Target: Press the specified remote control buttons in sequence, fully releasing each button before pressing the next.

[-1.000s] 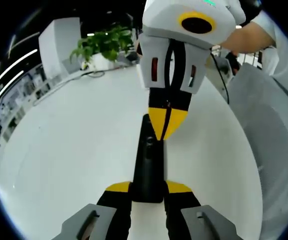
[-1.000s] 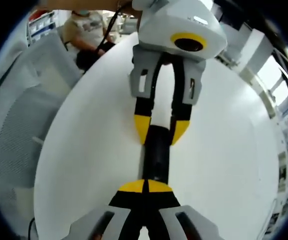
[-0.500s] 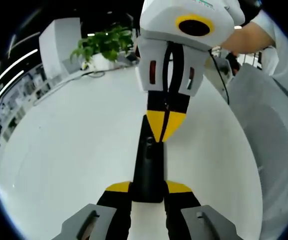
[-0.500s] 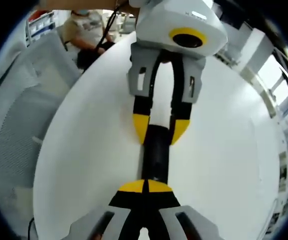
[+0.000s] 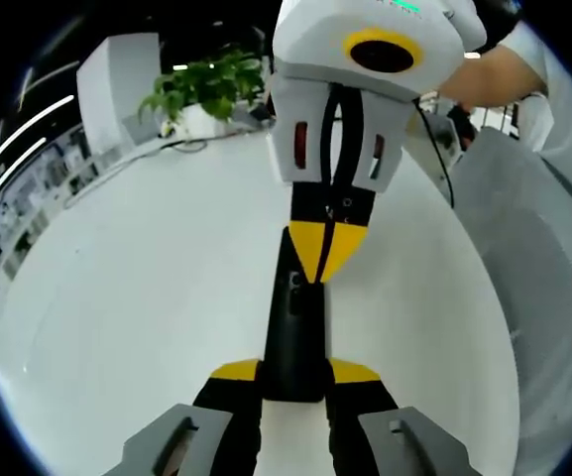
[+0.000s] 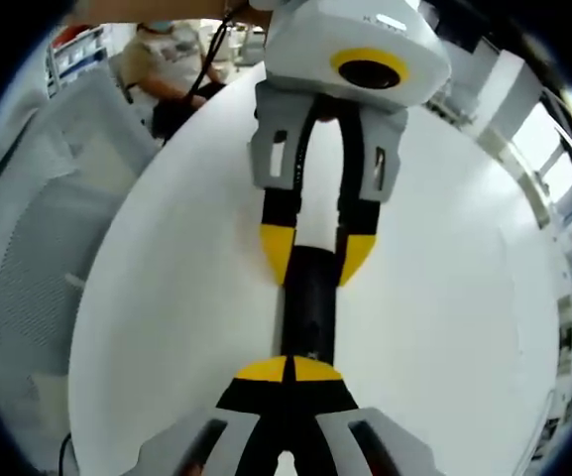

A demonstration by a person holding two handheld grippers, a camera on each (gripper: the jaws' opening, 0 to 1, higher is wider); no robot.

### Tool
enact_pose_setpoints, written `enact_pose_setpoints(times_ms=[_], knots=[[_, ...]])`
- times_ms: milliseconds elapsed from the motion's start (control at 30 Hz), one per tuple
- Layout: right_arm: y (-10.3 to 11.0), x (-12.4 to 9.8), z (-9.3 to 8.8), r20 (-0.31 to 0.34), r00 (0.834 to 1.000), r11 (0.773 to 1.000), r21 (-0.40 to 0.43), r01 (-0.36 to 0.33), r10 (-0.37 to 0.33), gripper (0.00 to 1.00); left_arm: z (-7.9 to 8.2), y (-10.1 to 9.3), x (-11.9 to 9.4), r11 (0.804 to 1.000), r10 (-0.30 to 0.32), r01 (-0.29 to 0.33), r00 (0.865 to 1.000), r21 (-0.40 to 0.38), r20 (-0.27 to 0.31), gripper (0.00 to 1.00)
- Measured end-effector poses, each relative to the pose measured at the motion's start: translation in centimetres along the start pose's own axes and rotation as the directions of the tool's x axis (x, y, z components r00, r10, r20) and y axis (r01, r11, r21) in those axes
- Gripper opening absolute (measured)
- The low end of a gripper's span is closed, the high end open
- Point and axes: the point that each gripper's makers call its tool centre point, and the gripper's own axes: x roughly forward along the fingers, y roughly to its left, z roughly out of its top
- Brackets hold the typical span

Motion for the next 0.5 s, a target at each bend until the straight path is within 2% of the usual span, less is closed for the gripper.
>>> enact_pose_setpoints(times_ms=[500], knots=[[0.09,-0.02,0.02,-0.002,1.0,1.0,0.0,-0.002,0.002,0.0,-0.01,-0.03,-0.03,1.0,0.004,-0.004,1.0,0.001,0.003,0.23]])
